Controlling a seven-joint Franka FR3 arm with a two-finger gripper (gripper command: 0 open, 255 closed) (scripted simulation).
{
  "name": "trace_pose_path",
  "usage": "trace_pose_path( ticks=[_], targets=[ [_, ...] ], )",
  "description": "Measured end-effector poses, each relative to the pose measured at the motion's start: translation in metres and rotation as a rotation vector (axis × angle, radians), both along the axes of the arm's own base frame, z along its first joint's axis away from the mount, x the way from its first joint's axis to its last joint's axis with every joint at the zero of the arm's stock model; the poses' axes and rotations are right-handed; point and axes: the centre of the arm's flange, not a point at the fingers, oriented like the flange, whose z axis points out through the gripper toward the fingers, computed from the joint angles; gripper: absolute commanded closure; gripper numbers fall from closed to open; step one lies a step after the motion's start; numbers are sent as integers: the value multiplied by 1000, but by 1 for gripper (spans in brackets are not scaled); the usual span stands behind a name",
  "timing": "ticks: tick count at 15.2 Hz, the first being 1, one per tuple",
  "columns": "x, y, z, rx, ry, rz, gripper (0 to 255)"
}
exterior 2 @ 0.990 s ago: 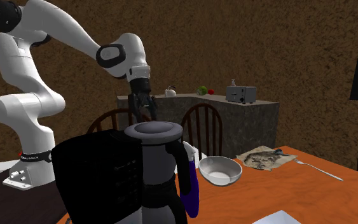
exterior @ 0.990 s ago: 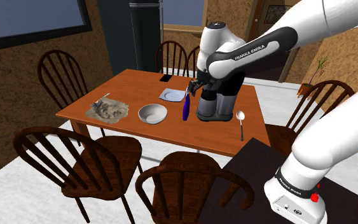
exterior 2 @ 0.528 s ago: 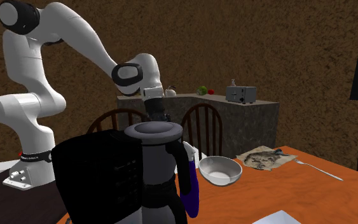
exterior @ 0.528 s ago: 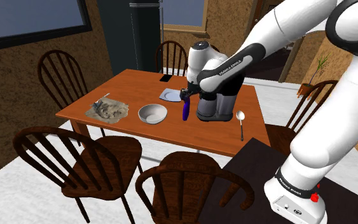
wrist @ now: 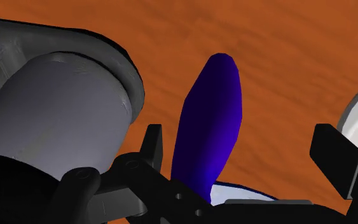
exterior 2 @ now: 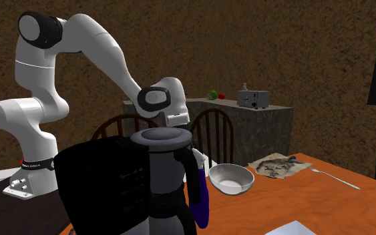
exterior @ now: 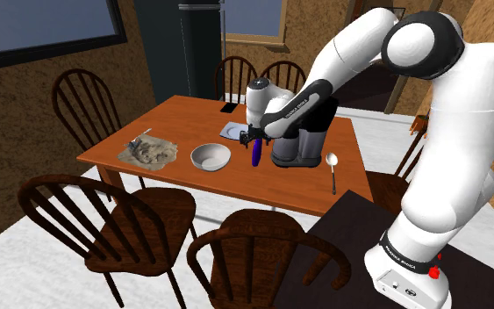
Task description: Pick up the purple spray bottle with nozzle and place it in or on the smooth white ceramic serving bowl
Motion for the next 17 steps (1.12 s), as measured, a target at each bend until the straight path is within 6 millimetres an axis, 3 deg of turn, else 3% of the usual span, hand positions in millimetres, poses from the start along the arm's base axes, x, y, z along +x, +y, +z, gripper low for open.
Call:
trace_pose_path(
  ticks=[8,14,15,17],
  targets=[
    [16,-13,-44,0,-4,-19,0],
    [16,-14,-49,-1,-4,-19,0],
    [16,-15,-49,-1,-4,-19,255],
    [16,-14,-49,0,-4,-19,255]
  ],
)
